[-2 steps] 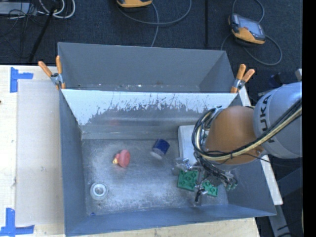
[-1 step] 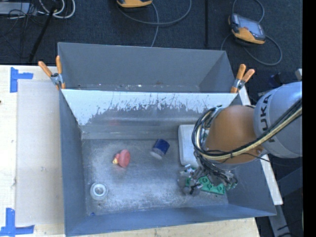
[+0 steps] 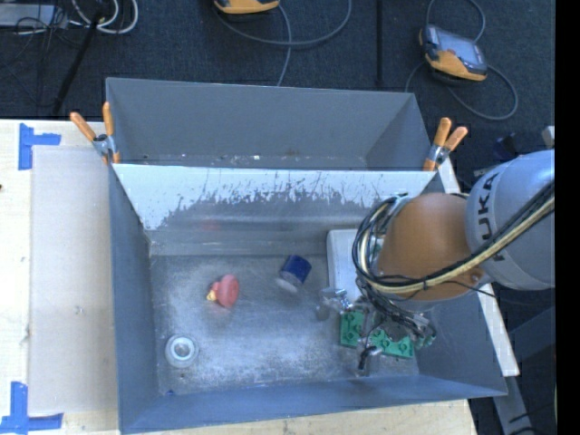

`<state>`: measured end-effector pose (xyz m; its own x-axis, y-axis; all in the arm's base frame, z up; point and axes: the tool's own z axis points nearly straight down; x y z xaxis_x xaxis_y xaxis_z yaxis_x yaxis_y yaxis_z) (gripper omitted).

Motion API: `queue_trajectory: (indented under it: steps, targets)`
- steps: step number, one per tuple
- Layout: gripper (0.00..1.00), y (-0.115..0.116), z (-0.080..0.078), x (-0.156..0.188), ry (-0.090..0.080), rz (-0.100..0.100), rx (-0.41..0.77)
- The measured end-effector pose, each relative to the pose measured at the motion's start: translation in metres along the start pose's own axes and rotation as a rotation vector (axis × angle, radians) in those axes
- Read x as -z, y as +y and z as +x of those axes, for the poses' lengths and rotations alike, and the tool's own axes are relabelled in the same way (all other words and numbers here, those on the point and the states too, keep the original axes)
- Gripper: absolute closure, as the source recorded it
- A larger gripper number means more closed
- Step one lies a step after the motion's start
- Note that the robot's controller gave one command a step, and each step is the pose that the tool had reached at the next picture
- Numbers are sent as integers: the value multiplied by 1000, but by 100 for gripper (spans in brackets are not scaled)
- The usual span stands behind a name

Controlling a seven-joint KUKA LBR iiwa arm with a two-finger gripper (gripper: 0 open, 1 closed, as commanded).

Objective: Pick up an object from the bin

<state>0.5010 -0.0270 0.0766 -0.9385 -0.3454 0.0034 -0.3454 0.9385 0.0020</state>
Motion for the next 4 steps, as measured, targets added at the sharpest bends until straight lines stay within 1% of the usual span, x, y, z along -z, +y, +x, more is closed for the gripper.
queue_trajectory:
  steps: [1, 2, 3, 4]
  targets:
    - [0, -40, -42, 28, -6, 1, -18]
    - [0, 7, -21, -8, 2, -2, 318]
    - [0, 15, 27, 87, -6, 3, 134]
    - [0, -35, -4, -9, 3, -2, 398]
